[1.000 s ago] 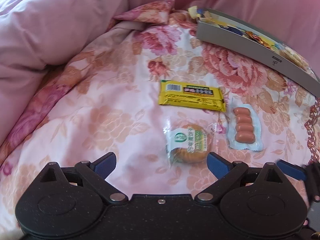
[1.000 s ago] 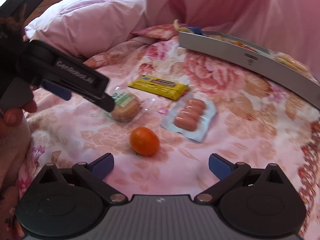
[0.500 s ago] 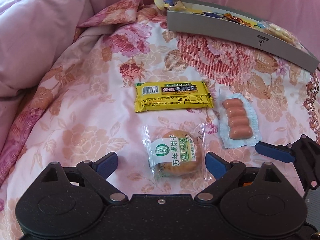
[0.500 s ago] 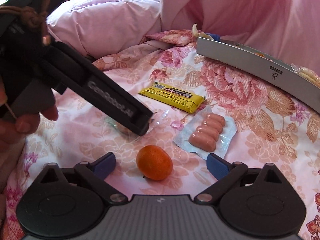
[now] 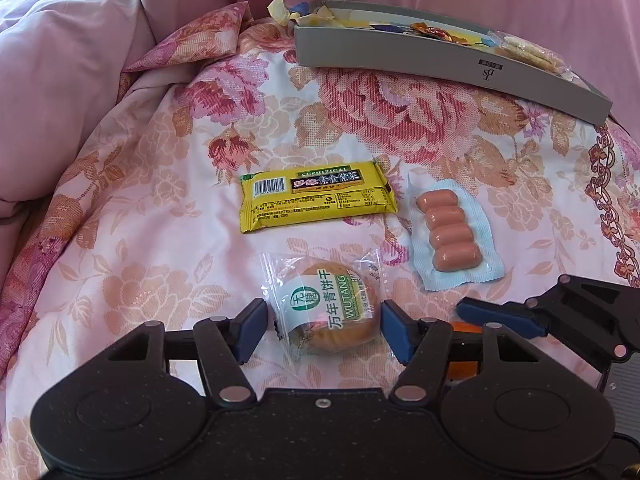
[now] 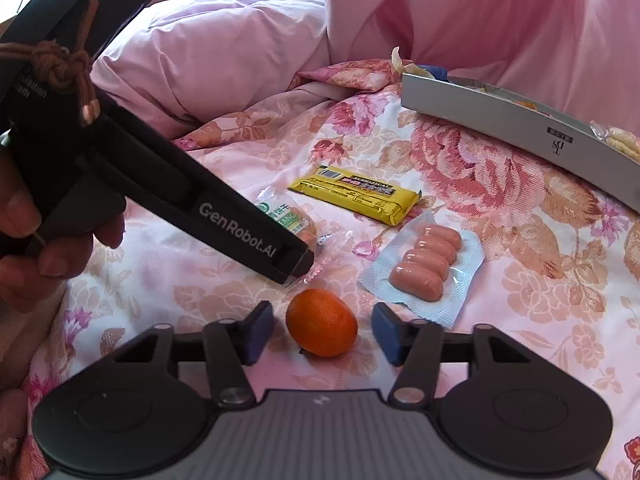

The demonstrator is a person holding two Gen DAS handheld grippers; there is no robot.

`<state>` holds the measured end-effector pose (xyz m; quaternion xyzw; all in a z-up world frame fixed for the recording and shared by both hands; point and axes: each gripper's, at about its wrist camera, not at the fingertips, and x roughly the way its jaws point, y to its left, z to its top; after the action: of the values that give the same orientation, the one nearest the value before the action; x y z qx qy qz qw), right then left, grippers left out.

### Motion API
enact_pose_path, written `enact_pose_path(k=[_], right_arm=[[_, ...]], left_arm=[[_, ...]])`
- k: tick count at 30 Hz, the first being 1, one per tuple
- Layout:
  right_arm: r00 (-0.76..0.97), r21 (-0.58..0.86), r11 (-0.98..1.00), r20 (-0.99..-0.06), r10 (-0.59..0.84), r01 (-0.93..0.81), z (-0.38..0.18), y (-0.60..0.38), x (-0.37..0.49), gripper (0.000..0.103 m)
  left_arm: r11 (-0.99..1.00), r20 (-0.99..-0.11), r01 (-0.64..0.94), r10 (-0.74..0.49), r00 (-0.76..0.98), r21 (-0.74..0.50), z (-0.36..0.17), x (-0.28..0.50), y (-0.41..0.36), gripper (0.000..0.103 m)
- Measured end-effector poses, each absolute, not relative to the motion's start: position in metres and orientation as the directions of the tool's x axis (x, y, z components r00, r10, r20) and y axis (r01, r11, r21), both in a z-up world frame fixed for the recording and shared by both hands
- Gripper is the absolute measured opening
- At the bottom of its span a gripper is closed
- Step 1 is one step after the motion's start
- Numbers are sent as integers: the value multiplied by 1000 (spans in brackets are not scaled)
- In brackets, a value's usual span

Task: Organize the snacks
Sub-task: 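Grasp the wrapped green-label pastry with the left tool while the right tool grasps the orange, then lift the pastry and orange and carry them toward the tray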

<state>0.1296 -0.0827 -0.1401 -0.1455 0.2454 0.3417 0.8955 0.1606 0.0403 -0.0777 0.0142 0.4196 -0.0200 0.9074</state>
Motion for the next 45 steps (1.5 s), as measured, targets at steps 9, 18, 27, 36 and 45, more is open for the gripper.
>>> enact_pose_path(k=[9,18,27,36,45], right_arm=[[668,-139,730,-544,508,-669,-137,-84,125,39],[700,-175,768,-569,431,-616,-132,-92,123,39],[701,-174,770,-568,430,-614,-133,-92,122,39],[705,-182,769,-565,428,-613,-132,-91,122,39],[720,-209,765,-550,423,-609,-133,-90,120,39]], left_arm=[[997,-765,69,-12,644,43,-80,163,35,75],[986,-764,107,27,644,125,-86,164,25,81],[980,-746,101,63,663,173,-87,162,22,70],[979,-729,89,73,681,181,-84,159,22,52],[991,-711,61,42,702,119,-79,157,28,51]])
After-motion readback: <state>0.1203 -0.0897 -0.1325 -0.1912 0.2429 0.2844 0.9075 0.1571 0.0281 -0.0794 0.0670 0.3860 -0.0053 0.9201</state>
